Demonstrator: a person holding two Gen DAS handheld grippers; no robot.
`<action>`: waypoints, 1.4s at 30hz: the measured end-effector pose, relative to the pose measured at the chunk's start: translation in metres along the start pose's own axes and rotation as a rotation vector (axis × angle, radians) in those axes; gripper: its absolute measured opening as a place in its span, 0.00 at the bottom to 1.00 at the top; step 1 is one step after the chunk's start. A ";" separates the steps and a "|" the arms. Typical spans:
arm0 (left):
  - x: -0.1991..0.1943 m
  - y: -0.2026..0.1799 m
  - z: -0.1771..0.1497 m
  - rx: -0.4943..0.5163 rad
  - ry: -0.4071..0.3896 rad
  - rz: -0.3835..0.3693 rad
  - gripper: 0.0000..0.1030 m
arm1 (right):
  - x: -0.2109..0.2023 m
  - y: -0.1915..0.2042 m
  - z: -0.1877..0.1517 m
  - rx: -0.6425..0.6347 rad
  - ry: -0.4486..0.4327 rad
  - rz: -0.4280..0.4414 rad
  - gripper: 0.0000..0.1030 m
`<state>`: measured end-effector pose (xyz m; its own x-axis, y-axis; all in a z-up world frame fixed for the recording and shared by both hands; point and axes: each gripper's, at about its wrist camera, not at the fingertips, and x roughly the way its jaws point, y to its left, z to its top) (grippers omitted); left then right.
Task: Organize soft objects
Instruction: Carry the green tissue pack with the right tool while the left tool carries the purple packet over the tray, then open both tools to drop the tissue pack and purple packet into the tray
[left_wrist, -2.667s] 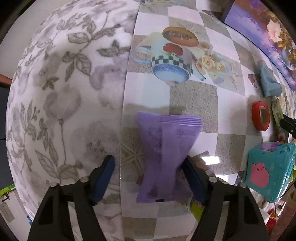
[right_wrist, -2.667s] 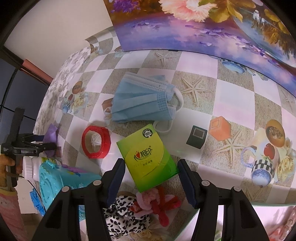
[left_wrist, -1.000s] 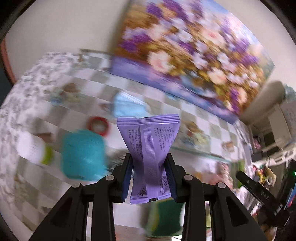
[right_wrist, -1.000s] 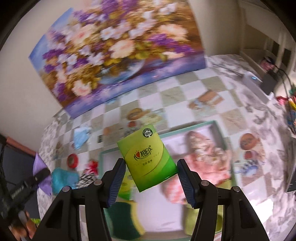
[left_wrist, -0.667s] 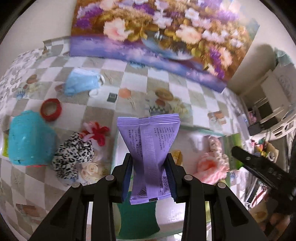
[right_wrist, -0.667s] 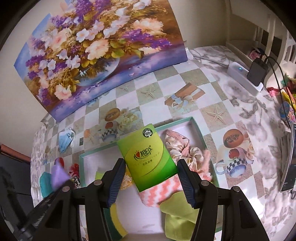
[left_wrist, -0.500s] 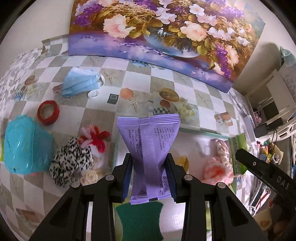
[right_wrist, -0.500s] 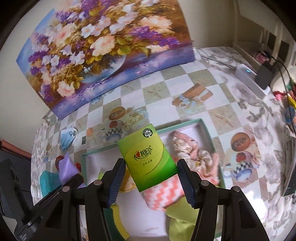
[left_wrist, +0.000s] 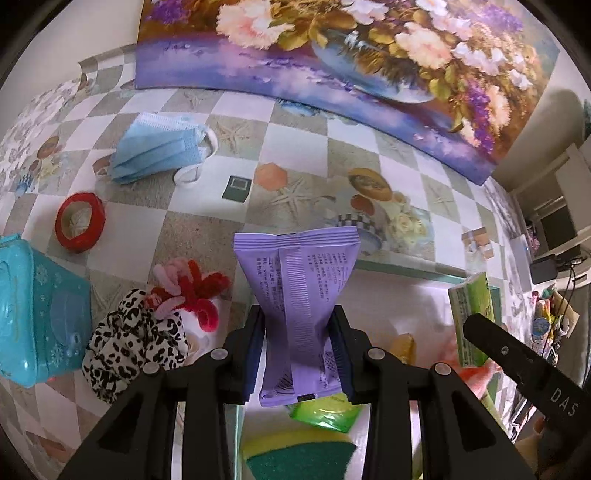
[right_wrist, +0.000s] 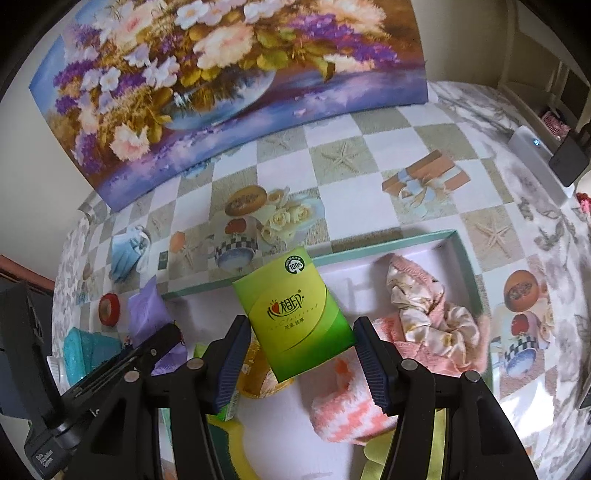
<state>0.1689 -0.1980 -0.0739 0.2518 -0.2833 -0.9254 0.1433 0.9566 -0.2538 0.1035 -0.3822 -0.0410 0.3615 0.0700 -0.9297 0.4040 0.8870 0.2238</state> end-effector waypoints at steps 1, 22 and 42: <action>0.002 0.000 0.000 0.000 0.003 0.002 0.36 | 0.003 0.000 0.000 -0.002 0.008 -0.002 0.59; 0.015 -0.015 -0.004 0.065 0.080 0.015 0.40 | 0.020 -0.004 -0.006 -0.005 0.094 -0.058 0.60; -0.067 -0.015 0.014 0.061 -0.064 0.023 0.62 | -0.064 0.005 0.011 -0.038 -0.107 -0.070 0.61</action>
<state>0.1630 -0.1946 -0.0047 0.3160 -0.2666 -0.9105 0.1942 0.9576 -0.2129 0.0917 -0.3879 0.0230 0.4219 -0.0399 -0.9057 0.3999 0.9048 0.1464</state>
